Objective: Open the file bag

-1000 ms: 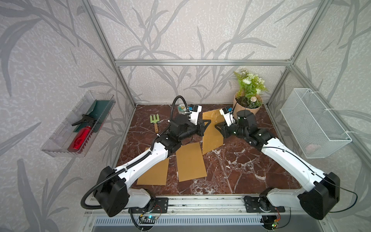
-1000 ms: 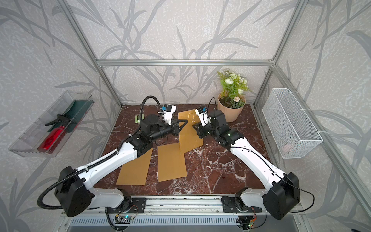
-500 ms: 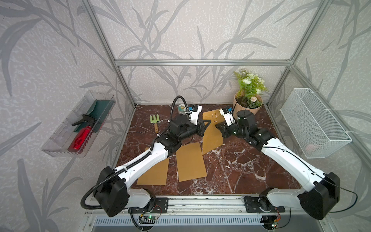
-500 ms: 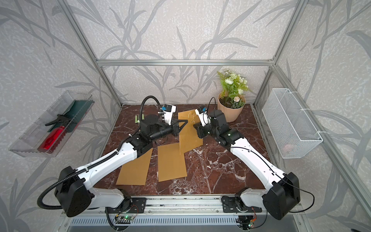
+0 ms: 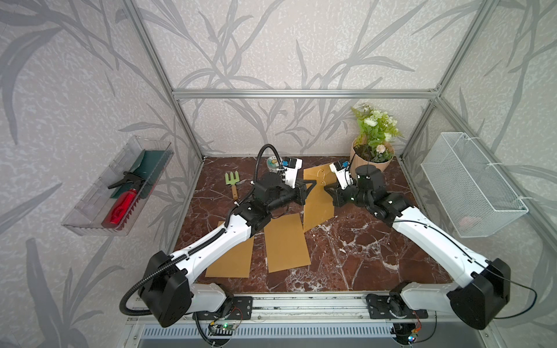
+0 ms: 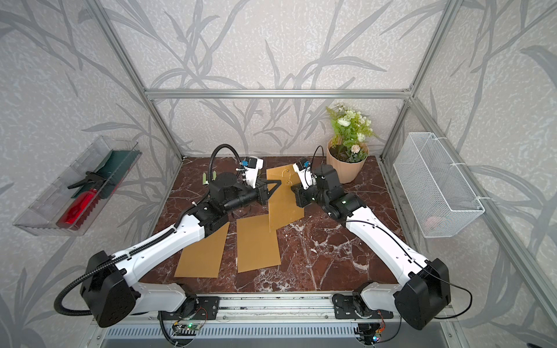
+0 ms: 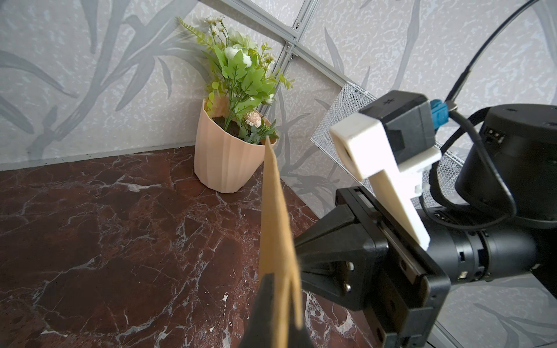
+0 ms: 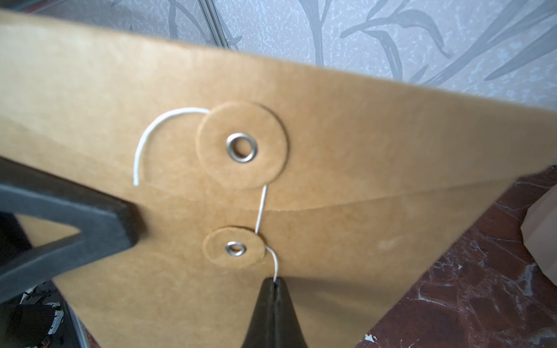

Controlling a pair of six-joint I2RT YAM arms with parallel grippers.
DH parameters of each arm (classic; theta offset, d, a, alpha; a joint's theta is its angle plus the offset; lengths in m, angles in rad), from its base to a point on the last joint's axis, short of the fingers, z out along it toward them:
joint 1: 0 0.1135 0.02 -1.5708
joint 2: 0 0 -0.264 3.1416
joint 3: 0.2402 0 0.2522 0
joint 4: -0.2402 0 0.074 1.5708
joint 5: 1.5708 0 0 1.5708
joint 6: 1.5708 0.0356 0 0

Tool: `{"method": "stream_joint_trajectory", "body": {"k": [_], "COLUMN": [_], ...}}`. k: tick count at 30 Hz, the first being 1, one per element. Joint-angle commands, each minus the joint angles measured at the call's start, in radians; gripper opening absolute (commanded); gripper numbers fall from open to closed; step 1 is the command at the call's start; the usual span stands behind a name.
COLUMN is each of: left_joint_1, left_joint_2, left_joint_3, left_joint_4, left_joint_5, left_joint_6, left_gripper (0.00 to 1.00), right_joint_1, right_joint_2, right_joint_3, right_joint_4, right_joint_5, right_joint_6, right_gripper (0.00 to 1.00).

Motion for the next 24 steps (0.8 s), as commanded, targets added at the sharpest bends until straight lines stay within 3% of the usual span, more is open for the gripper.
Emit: {"method": "stream_joint_trajectory", "body": {"k": [1,24], "left_joint_1": [-0.01,-0.01], "left_joint_2": [-0.039,-0.036], "left_joint_3": [-0.006,-0.019], "left_joint_4": [0.06,0.061], "left_joint_5": [0.053,0.042], "left_joint_6": [-0.013,-0.013], "left_gripper": [0.0,0.0], "right_joint_1": [0.005,0.004], "right_joint_2": [-0.012,-0.041], "right_joint_3": [0.037,0.083], "right_joint_4": [0.022,-0.012], "right_joint_5": [0.032,0.035], "right_joint_6": [-0.001,-0.003], "right_gripper": [0.0,0.0]}}
